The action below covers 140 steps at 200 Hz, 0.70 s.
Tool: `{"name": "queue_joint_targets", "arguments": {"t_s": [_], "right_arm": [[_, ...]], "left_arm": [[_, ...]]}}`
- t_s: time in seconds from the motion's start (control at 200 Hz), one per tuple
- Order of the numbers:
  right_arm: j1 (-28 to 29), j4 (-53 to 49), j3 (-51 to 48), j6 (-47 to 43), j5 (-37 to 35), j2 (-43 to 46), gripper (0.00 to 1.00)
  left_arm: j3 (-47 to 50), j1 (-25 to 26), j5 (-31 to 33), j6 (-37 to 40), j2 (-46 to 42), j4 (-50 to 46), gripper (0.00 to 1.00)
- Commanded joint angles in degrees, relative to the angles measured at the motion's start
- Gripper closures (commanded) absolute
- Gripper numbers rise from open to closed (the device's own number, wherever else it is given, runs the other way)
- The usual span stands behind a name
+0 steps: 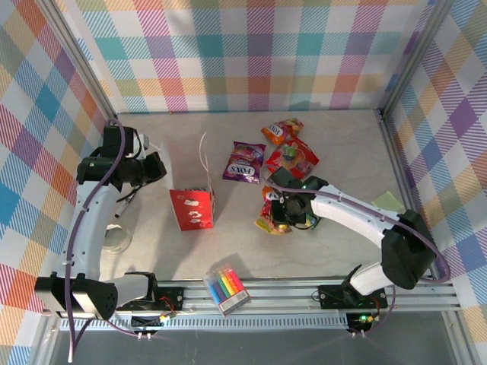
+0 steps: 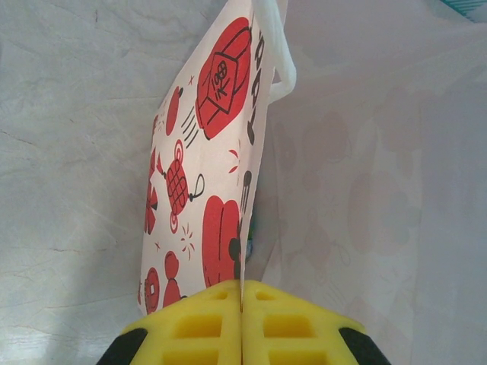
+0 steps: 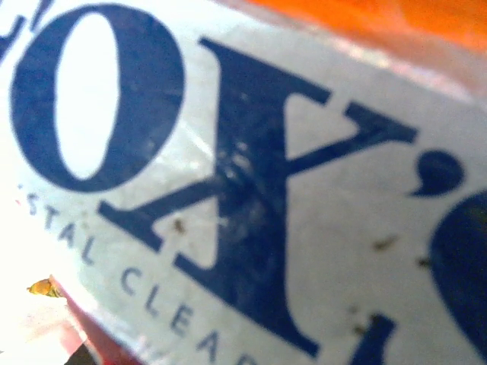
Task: Place the snacks into the paper bag
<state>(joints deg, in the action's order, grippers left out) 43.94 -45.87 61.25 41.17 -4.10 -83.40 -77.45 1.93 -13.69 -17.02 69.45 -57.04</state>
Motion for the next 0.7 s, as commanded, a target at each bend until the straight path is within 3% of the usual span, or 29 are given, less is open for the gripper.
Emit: {"name": "queue_joint_targets", "arguments": {"t_s": [0.0,0.25,0.695], "right_arm": [[0.08,-3.73,5.38,-4.06,-4.11,2.55,0.88],[0.09,-5.6,19.33,-11.64,-11.04,2.96,0.88],[0.09,-2.34,50.63,-24.47,-10.67,-7.38,0.88]], "left_arm": [[-1.37,-0.62,-0.76,0.67,0.51,-1.5,0.97],[-1.3,-0.62,-0.63,0.84,0.35,-1.58,0.96],[-1.16,-0.61,-0.28,0.95,-0.19,-1.82,0.97]]}}
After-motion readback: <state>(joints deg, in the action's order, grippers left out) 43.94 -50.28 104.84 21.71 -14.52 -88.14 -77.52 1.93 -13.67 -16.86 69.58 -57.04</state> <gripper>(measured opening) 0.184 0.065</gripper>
